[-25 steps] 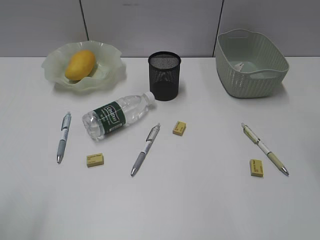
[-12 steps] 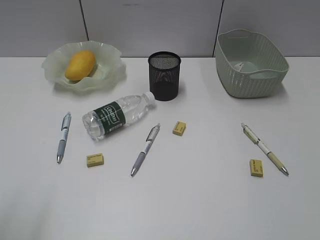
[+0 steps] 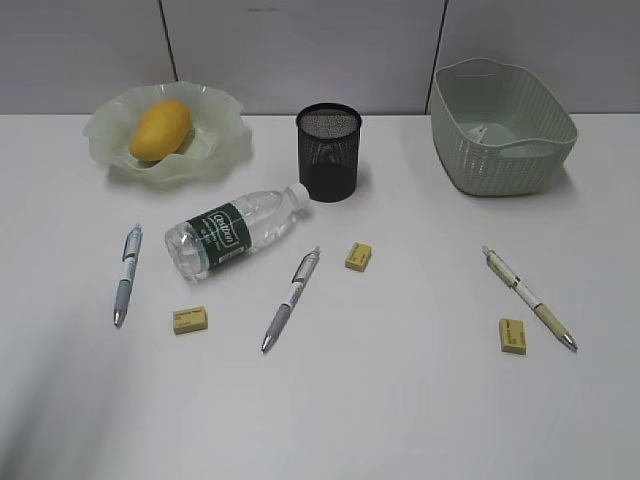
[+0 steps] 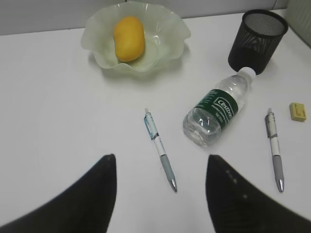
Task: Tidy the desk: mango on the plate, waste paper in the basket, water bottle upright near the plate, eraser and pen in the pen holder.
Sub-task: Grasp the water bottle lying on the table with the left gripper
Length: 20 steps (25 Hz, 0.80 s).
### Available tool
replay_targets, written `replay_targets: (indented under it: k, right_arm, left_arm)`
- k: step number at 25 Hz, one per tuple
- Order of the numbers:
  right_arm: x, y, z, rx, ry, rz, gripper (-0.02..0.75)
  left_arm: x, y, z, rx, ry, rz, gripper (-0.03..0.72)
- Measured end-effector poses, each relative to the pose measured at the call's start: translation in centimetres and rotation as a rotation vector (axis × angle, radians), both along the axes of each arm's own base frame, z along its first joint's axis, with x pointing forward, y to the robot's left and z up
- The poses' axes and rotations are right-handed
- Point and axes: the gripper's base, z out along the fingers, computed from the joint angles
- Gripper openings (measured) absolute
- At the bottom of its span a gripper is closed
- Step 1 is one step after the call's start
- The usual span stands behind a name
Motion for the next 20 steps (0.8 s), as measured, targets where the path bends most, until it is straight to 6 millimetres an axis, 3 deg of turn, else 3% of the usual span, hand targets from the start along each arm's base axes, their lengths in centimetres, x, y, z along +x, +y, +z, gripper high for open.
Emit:
replay_targets:
  k: [7, 14, 20]
  right_arm:
    - [0.1, 0.0, 0.1, 0.004, -0.021, 0.000, 0.521]
    - [0.3, 0.0, -0.1, 0.005, -0.029, -0.001, 0.521]
    - [0.3, 0.0, -0.1, 0.005, -0.031, -0.001, 0.521]
  left_arm:
    - [9.2, -2.9, 0.8, 0.067, 0.125, -0.057, 0.445]
    - [15.4, -9.1, 1.6, 0.144, 0.157, -0.240, 0.445]
    - [20.1, -12.6, -1.2, 0.271, 0.399, -0.354, 0.457]
